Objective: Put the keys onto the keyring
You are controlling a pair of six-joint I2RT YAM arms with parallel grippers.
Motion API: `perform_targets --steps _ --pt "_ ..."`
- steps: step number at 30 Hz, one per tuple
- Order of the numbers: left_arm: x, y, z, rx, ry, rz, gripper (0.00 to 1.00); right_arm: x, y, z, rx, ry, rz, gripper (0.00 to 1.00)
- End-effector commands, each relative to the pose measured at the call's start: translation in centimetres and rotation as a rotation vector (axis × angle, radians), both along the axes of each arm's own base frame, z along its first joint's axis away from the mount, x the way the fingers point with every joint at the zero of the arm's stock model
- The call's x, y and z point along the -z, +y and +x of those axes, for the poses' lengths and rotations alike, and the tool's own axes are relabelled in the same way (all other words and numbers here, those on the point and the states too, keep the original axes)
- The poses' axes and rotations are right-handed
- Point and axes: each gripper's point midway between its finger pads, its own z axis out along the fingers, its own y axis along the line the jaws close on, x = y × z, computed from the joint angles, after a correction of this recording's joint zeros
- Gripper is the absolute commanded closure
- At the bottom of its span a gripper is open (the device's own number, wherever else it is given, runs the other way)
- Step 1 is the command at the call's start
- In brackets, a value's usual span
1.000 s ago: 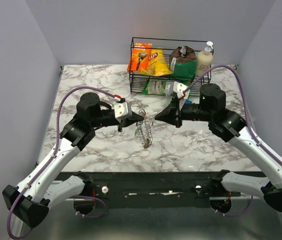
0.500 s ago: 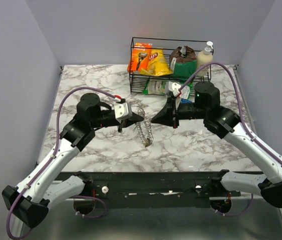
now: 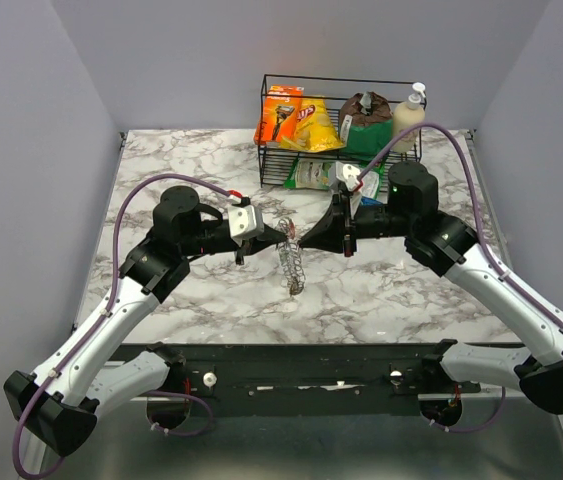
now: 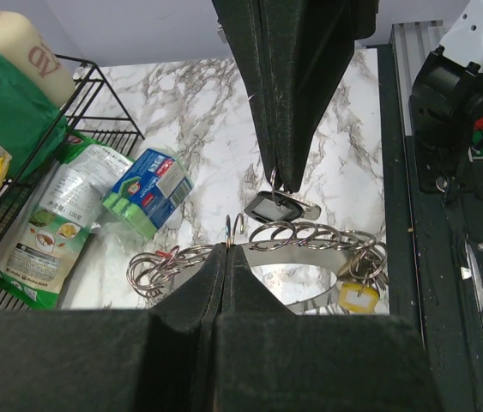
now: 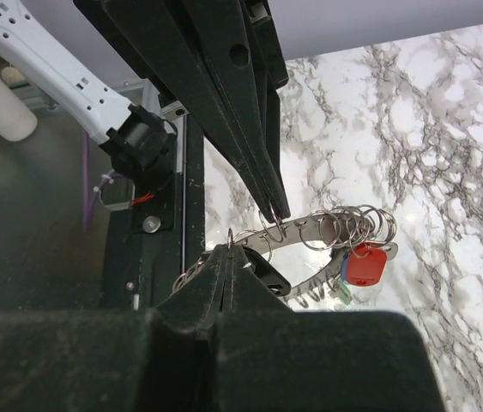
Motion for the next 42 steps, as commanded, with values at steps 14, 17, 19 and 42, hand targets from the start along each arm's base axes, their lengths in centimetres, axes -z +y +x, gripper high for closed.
perform_targets --steps 14,17,19,42 --pt "-2.4 0.0 -0.5 0.005 -0.070 -0.033 1.00 -1.0 1.1 -0.4 -0.051 0.016 0.045 0.99" --pt "-2.4 0.0 -0.6 0.008 -0.071 -0.034 1.00 -1.1 1.2 -0.3 -0.049 0.016 0.048 0.99" --pt "-2.4 0.0 -0.6 0.008 -0.071 -0.034 1.00 -1.0 1.2 -0.2 -0.047 0.021 0.045 0.99" --pt "-2.7 -0.3 -0.6 0.007 -0.073 -0.034 1.00 0.4 1.6 0.1 -0.026 0.055 0.013 0.99"
